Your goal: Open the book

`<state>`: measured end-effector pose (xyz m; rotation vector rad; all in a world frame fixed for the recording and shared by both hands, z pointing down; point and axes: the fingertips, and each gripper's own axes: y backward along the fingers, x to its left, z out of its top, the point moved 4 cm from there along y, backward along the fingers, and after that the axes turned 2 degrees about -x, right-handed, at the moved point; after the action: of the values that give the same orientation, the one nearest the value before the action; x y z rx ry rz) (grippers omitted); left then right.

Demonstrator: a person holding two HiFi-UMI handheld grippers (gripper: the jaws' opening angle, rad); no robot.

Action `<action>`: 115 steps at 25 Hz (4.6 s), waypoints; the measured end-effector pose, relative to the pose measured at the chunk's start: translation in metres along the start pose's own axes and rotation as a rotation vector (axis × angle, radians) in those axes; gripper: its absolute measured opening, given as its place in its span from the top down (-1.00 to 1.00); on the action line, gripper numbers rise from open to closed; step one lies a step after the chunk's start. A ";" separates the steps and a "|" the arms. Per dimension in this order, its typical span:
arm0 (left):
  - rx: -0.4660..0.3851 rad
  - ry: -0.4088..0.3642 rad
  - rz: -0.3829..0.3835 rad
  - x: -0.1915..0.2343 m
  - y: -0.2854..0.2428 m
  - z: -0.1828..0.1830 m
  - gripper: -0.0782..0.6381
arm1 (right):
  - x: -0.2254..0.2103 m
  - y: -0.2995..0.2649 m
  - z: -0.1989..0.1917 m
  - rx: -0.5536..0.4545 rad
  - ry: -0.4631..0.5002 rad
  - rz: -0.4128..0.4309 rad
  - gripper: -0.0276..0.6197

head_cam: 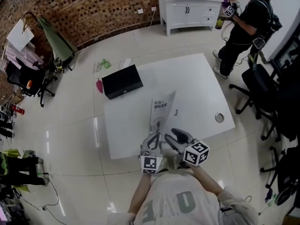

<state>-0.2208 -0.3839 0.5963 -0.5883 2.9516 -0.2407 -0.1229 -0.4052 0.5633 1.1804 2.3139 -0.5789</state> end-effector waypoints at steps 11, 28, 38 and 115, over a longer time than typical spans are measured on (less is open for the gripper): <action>-0.005 0.192 0.405 0.078 0.050 -0.015 0.70 | -0.066 -0.007 -0.069 0.391 0.237 -0.350 0.90; 0.198 0.369 0.495 0.072 0.083 -0.075 0.52 | -0.104 -0.015 -0.067 0.454 0.268 -0.515 0.90; 0.295 0.316 0.714 0.101 0.104 -0.097 -0.33 | -0.101 -0.018 -0.065 0.441 0.259 -0.506 0.90; -0.416 0.104 0.180 -0.351 0.469 0.125 0.73 | 0.260 0.514 -0.173 -0.236 0.248 -0.125 0.91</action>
<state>-0.0531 0.1636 0.4205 -0.3533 3.1471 0.3795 0.1303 0.1326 0.4715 1.0509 2.5937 -0.2010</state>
